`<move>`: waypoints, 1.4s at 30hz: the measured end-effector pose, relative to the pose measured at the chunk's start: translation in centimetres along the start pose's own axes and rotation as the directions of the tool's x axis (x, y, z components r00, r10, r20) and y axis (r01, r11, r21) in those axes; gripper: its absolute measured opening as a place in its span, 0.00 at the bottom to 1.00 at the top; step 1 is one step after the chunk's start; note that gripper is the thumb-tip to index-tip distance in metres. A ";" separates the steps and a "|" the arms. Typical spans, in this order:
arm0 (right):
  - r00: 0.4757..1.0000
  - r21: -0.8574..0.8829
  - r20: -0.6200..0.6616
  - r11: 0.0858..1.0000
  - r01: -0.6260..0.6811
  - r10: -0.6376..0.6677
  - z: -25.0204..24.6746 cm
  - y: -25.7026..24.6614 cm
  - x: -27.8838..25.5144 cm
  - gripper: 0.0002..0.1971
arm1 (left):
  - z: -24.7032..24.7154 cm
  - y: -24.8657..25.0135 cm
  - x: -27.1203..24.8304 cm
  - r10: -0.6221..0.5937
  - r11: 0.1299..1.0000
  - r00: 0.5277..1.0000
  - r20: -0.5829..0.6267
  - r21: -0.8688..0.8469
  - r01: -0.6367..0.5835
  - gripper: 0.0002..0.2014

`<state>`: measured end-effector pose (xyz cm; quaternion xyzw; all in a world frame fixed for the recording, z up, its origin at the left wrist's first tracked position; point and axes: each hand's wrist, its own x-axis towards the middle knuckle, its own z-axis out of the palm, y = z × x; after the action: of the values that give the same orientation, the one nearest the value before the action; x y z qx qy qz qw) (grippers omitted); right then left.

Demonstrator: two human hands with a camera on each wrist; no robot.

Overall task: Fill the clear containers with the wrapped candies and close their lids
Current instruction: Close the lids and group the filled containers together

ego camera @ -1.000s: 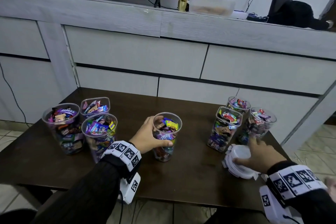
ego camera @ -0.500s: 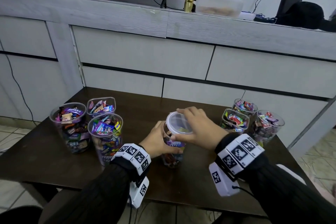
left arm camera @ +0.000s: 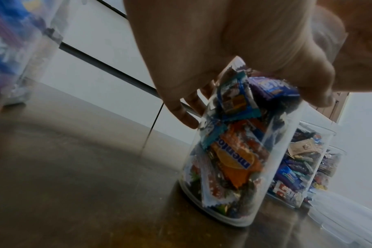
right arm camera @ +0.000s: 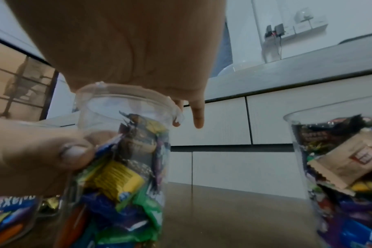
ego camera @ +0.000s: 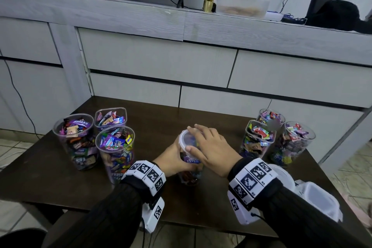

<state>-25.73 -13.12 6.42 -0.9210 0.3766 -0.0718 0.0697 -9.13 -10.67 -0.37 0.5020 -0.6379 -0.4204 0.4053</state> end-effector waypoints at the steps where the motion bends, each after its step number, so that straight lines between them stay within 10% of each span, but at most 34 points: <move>1: 1.000 -0.014 -0.001 1.000 0.001 -0.001 0.0 0.0 0.0 0.32 | -0.1 0.0 0.0 -0.003 1.000 1.000 0.007 0.004 0.003 0.49; 11: 0.988 0.241 0.151 0.970 -0.024 -0.013 -4.2 2.9 0.1 0.20 | -1.6 0.0 -0.5 -0.031 0.998 0.999 -0.011 0.063 0.032 0.49; 17: 0.976 0.239 0.217 0.970 -0.039 -0.015 -4.6 4.4 -0.7 0.35 | -0.9 0.6 -0.4 -0.010 0.995 1.000 0.003 0.099 0.009 0.53; 35: 0.991 -0.002 -0.089 0.995 0.101 -0.101 -2.8 3.8 -0.5 0.36 | -2.0 1.2 0.7 -0.014 1.000 0.991 0.133 0.012 0.013 0.51; 42: 0.989 0.263 -0.099 0.955 0.133 -0.111 -3.2 4.9 -0.7 0.31 | -2.7 0.6 0.6 0.041 0.985 0.998 -0.054 0.171 -0.031 0.45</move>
<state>-30.19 -16.29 8.57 -0.9206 0.3083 -0.1647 0.1740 -6.87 -11.52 1.14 0.5350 -0.6685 -0.3426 0.3866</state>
